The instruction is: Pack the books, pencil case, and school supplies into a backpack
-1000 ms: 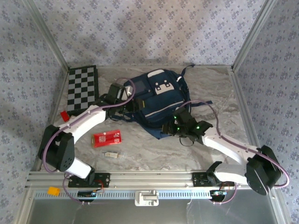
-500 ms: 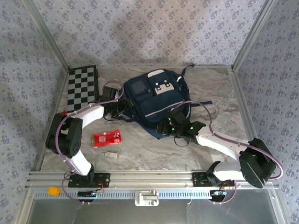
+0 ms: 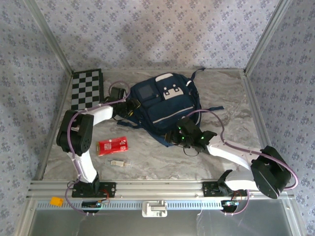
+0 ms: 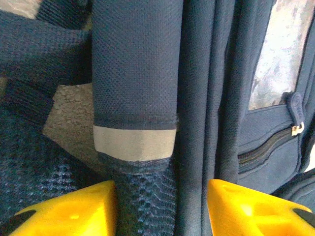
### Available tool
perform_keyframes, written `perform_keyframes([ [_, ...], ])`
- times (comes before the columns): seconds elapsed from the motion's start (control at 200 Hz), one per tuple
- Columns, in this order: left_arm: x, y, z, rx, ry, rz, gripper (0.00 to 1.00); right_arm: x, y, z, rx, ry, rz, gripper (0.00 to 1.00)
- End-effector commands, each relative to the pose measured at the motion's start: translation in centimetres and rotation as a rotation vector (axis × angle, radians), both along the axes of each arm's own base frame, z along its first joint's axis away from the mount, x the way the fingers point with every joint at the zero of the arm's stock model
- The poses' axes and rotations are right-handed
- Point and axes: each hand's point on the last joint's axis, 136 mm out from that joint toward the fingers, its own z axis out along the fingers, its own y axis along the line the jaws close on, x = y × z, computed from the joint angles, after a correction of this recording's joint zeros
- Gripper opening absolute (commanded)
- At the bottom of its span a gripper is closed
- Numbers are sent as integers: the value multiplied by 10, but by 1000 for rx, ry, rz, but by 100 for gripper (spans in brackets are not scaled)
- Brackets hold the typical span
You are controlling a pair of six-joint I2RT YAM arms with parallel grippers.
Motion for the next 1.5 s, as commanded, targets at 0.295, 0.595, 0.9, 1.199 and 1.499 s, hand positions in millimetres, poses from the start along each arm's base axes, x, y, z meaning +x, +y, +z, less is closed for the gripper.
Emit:
perform_keyframes([
  [0.295, -39, -37, -12, -90, 78, -13, 0, 42, -40, -13, -155, -27, -65, 53],
  [0.595, -67, -80, 18, -204, 65, 66, 0, 67, -107, 23, -349, -49, -196, 75],
  [0.9, -70, -111, 51, -270, 18, 55, 0, -1, -90, 51, -452, -84, -89, 88],
  [1.199, -84, -128, 64, -262, -6, 32, 0, -14, -6, 31, -412, -87, 10, 78],
  [1.499, -94, -134, 69, -300, -8, 19, 0, 18, 28, 14, -429, -135, -76, 61],
])
